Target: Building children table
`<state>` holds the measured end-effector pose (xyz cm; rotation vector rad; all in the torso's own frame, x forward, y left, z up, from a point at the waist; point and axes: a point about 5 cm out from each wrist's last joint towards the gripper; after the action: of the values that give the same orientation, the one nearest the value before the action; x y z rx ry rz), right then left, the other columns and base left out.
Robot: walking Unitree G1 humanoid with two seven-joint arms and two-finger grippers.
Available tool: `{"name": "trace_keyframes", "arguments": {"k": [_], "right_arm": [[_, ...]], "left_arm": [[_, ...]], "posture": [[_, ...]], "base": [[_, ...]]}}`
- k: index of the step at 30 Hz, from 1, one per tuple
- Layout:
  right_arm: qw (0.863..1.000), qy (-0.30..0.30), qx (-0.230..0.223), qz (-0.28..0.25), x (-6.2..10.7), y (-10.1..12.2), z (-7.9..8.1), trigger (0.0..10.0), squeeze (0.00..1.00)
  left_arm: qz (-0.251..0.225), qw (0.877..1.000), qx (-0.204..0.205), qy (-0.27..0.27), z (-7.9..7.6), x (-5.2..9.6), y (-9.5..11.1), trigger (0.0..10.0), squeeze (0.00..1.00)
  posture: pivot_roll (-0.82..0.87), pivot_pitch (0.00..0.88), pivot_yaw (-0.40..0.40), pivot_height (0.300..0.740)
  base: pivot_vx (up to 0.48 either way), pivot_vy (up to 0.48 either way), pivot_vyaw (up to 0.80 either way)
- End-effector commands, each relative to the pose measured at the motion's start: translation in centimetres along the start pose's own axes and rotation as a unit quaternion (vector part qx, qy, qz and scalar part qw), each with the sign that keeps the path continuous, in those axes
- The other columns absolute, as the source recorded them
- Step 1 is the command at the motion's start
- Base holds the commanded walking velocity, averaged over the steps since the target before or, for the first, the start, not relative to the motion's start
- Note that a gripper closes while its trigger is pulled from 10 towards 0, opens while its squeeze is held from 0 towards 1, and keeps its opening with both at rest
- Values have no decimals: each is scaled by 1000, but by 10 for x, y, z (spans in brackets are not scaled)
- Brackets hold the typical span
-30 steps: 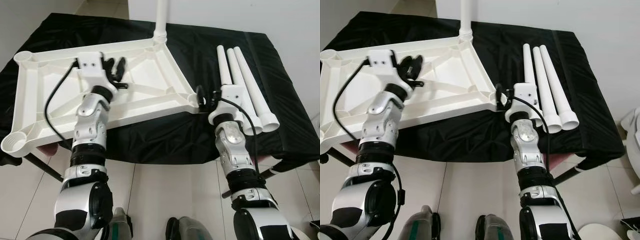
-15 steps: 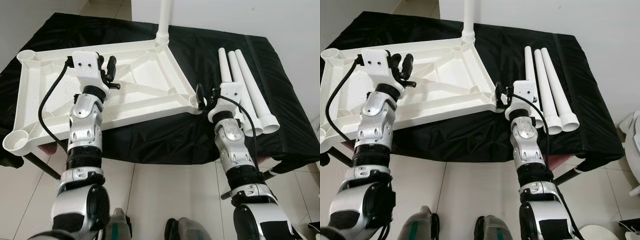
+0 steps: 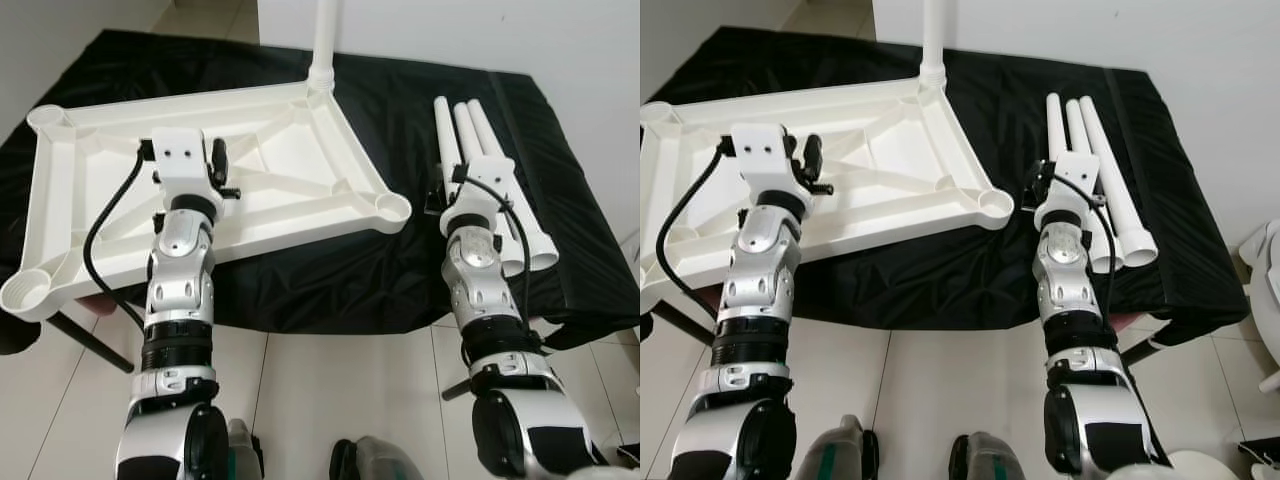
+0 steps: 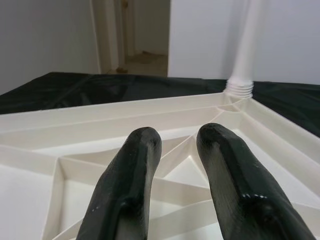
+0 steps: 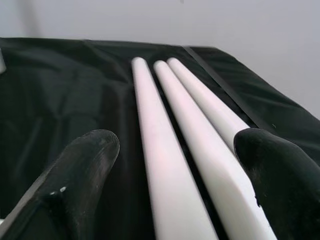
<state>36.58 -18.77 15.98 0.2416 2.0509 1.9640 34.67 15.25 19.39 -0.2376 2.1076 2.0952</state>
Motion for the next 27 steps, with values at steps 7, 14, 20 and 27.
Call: {"name": "trace_keyframes", "arguments": {"k": [7,14,20,27], "right_arm": [[991,-20,-30,126,-7,-12,4,10000,0],[979,5,-60,197,-6,-18,15,10000,0],[972,19,-73,221,-6,-19,18,10000,0],[960,43,-92,260,-5,-16,24,10000,0]], "left_arm": [[2,1000,-14,-23,-9,1,3,10000,0],[2,1000,-15,-21,-13,2,9,10000,0],[-1,1000,-16,-20,-13,2,11,10000,0],[-3,1000,-19,-21,-13,3,12,10000,0]], "posture": [[24,4,-30,740],[28,0,-41,740],[28,0,-43,740],[28,0,-44,740]], "base": [[0,0,0],[0,0,0],[0,0,0],[0,0,0]]}}
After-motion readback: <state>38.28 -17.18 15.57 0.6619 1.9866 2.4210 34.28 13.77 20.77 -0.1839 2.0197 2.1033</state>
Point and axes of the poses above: a point about 5 cm out from each wrist's last joint towards the gripper, its own x axis pointing back from the gripper into the wrist, its own y axis along the axis of the wrist's last joint, z = x × y, and after that the axes turned 1 degree about x, right-handed
